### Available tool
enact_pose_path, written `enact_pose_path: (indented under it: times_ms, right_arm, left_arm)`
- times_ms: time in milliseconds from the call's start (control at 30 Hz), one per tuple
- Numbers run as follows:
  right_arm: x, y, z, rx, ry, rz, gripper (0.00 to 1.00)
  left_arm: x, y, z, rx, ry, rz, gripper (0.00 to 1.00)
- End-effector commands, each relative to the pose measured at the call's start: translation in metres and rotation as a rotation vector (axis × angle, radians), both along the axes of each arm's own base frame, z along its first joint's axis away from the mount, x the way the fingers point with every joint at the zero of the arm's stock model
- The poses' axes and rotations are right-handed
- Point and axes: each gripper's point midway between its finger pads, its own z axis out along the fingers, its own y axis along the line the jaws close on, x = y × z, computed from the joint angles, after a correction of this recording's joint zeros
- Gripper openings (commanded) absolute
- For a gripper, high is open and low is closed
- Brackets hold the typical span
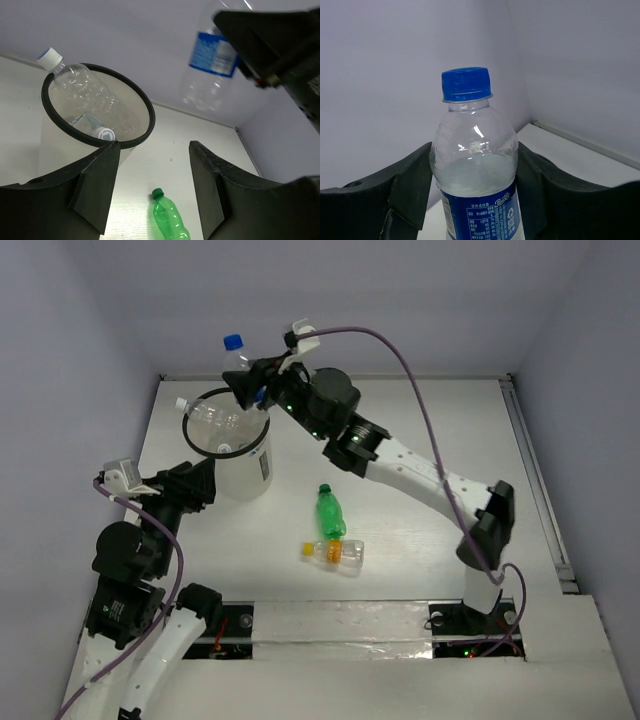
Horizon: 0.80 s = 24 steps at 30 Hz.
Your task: Put the plastic bottles in the bin
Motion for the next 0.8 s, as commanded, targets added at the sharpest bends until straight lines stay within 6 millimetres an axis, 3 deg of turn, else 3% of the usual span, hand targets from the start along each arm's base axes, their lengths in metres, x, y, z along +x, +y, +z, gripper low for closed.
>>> enact_pose_path:
  times_ms: [0,33,67,100,133,167,200,300,367,400,467,633,667,733,767]
  right_arm:
    - [0.031,0.035,-0.002,0.067,-0.039,-0.001,0.44]
    - [0.032,0.039,0.018,0.105,-0.062,0.01,0.44]
    - [0.052,0.055,-0.014,0.062,-0.032,-0.002,0.45]
    - [0.057,0.062,-0.023,0.048,-0.024,-0.003,0.45]
    - [0.061,0.065,-0.016,0.065,-0.04,-0.012,0.46]
    - [0.066,0.071,-0.025,0.056,-0.032,-0.021,0.47]
    - [0.076,0.083,-0.057,0.01,0.0,-0.026,0.48]
    - [0.087,0.088,-0.091,-0.021,0.033,-0.058,0.53]
    - [0.086,0.084,-0.1,-0.01,0.05,-0.064,0.57]
    - [0.085,0.083,-0.119,-0.012,0.059,-0.064,0.59]
    - [0.08,0.072,-0.108,0.022,0.052,-0.078,0.61]
    - [0.079,0.066,-0.121,-0.006,0.049,-0.094,0.66]
    - [0.077,0.064,-0.117,-0.006,0.044,-0.089,0.78]
    - [0.071,0.062,-0.119,-0.006,0.035,-0.067,0.89]
    - [0.067,0.059,-0.106,0.008,0.021,-0.061,0.94]
  left_arm:
    - [0.002,-0.006,0.002,-0.01,-0.025,-0.027,0.55]
    - [0.003,-0.007,0.001,-0.006,-0.024,-0.028,0.55]
    - [0.004,-0.007,-0.001,-0.003,-0.02,-0.028,0.55]
    - [0.005,-0.008,-0.003,-0.002,-0.021,-0.031,0.55]
    - [0.006,-0.009,-0.004,-0.001,-0.02,-0.034,0.55]
    - [0.007,-0.01,-0.006,0.003,-0.016,-0.035,0.55]
    - [0.008,-0.01,-0.008,0.004,-0.013,-0.035,0.55]
    - [0.009,-0.011,-0.011,0.007,-0.009,-0.036,0.55]
    - [0.009,-0.01,-0.011,0.006,-0.011,-0.035,0.55]
    - [0.01,-0.011,-0.012,0.006,-0.012,-0.035,0.55]
    - [0.01,-0.011,-0.01,0.004,-0.013,-0.035,0.55]
    - [0.012,-0.011,-0.008,-0.006,-0.013,-0.035,0.55]
    - [0.012,-0.012,-0.008,-0.007,-0.009,-0.037,0.55]
    - [0.013,-0.014,-0.007,-0.014,-0.009,-0.047,0.58]
    - [0.015,-0.016,-0.008,-0.015,0.0,-0.05,0.6]
